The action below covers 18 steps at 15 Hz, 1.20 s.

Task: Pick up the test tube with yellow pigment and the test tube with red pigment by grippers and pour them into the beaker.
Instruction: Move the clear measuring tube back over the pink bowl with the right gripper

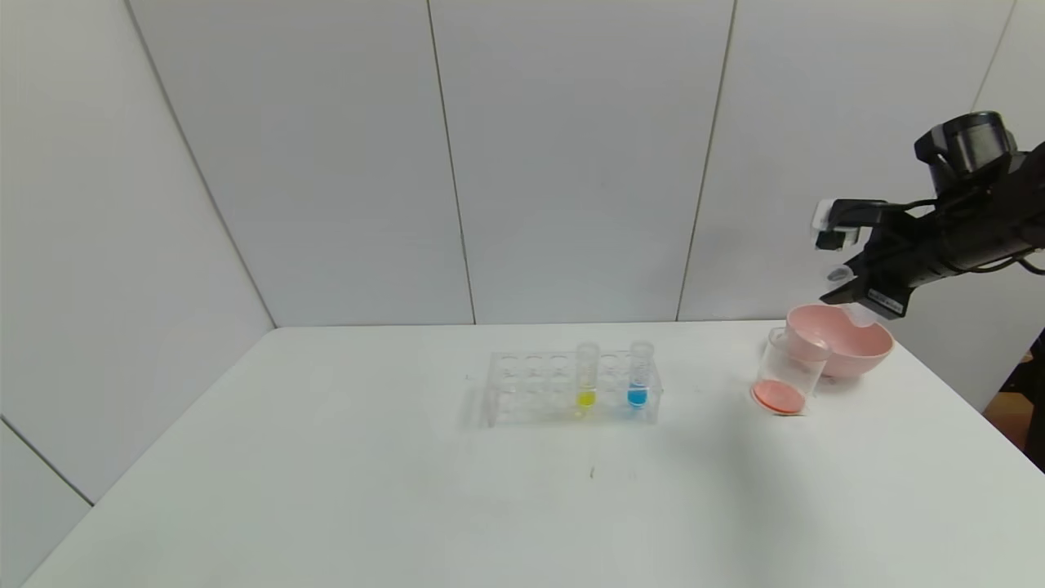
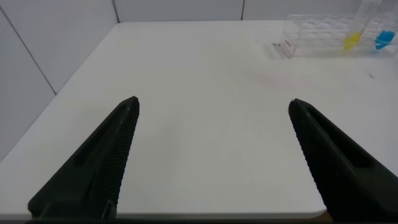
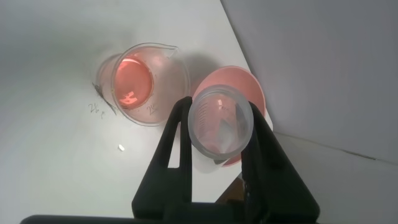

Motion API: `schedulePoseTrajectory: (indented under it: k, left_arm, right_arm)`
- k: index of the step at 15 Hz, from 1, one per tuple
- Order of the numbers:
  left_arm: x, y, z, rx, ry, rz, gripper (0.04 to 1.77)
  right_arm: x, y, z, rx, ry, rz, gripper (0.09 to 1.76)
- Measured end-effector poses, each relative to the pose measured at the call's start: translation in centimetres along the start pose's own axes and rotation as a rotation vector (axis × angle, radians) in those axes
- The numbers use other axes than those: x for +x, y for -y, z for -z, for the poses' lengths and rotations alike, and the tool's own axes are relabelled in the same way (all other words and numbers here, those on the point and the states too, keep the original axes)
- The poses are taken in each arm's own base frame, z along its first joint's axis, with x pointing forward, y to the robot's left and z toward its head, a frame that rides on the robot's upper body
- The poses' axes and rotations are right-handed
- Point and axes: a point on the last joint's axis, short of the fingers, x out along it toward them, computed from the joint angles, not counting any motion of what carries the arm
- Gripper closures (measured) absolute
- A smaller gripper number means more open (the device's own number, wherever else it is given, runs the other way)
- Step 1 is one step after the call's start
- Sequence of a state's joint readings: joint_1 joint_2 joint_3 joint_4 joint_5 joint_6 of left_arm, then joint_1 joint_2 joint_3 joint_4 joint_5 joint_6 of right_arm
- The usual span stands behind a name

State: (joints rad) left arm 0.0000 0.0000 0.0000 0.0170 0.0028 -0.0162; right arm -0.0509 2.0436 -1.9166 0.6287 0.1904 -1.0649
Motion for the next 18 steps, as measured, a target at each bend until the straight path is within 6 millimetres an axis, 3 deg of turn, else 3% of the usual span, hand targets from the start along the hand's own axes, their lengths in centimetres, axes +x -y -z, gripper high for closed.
schedulePoseTrajectory:
  k: [6, 10, 13, 18]
  left_arm:
    - [0.0, 0.0, 0.0, 0.000, 0.000, 0.000, 0.09]
    - [0.0, 0.0, 0.0, 0.000, 0.000, 0.000, 0.09]
    - [0.0, 0.0, 0.0, 0.000, 0.000, 0.000, 0.09]
    - [0.0, 0.0, 0.0, 0.000, 0.000, 0.000, 0.09]
  right_arm:
    - [-2.6, 1.8, 2.4, 0.257, 0.130, -0.013, 1.34]
    - [-3.3, 2.2, 2.4, 0.539, 0.148, 0.000, 1.34]
    - [-3.0, 3.4, 2.7, 0.642, 0.206, 0.070, 1.34]
    - [-1.8, 4.9, 5.5, 0.791, 0.202, 0.126, 1.34]
